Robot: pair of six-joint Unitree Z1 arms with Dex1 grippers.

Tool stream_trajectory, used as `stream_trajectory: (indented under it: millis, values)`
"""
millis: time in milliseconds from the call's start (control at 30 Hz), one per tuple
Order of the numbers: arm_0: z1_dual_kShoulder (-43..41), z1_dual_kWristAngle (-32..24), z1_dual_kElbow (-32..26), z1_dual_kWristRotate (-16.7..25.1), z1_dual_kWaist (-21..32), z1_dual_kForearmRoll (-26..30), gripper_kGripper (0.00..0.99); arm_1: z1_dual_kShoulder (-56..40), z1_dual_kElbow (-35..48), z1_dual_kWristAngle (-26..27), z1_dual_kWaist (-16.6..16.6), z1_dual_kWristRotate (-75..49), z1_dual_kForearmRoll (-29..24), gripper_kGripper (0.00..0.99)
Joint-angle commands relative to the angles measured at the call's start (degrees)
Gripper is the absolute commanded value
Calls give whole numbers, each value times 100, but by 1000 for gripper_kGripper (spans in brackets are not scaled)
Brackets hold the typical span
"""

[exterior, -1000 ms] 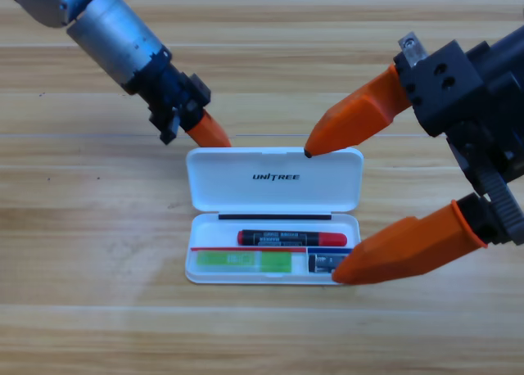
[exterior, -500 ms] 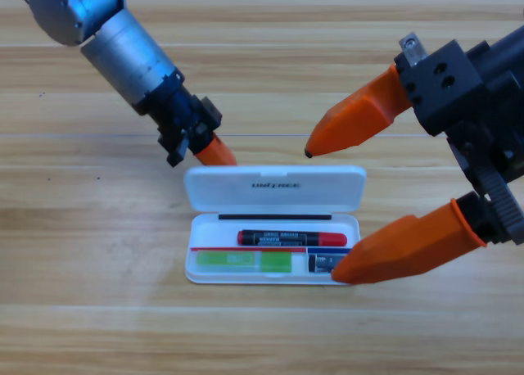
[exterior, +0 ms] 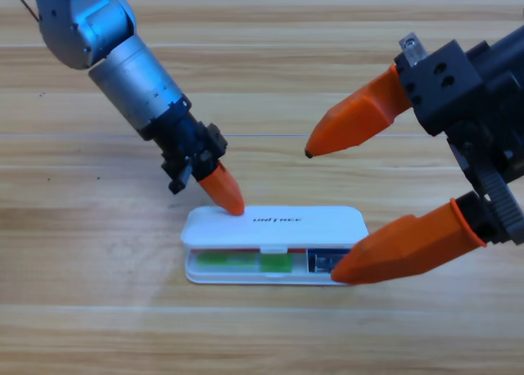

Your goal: Clean up eraser and pencils

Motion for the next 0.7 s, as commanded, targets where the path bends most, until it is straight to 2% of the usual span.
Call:
stream_trajectory:
  millis: [33, 700]
  values:
    - [47, 131, 272, -28, -336, -162, 0, 90, 93, 71, -42, 23, -42, 965]
    - [20, 640, 809, -230, -705, -760, 0, 134, 102, 71, -42, 32, -42, 965]
